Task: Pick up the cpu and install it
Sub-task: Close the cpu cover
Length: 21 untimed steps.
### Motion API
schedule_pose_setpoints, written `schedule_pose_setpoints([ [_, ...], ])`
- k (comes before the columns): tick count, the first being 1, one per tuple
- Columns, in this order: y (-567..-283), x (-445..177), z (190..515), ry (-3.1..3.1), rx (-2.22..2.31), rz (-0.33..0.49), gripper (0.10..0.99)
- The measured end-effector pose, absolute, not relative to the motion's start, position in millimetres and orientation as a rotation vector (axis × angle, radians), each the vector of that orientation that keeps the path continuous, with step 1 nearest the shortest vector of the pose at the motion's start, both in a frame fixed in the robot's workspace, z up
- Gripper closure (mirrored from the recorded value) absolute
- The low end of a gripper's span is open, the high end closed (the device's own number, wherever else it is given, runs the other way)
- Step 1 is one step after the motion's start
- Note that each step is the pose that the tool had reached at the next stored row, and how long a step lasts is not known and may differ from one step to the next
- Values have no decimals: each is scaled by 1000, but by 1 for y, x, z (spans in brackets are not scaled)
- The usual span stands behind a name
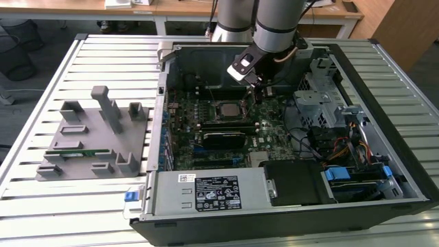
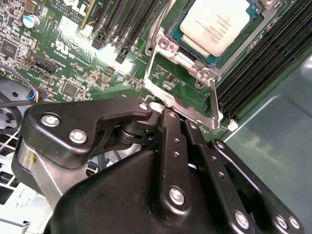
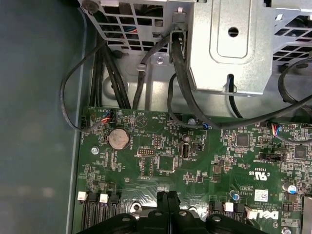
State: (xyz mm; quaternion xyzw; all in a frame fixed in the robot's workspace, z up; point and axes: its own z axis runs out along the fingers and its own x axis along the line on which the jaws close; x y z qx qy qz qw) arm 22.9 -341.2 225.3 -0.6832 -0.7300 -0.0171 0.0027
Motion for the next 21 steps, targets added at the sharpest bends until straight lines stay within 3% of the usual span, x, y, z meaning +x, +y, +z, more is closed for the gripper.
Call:
schedule_pose_setpoints([
  [21,-341,16,221,-2289,-2143,-54,980],
])
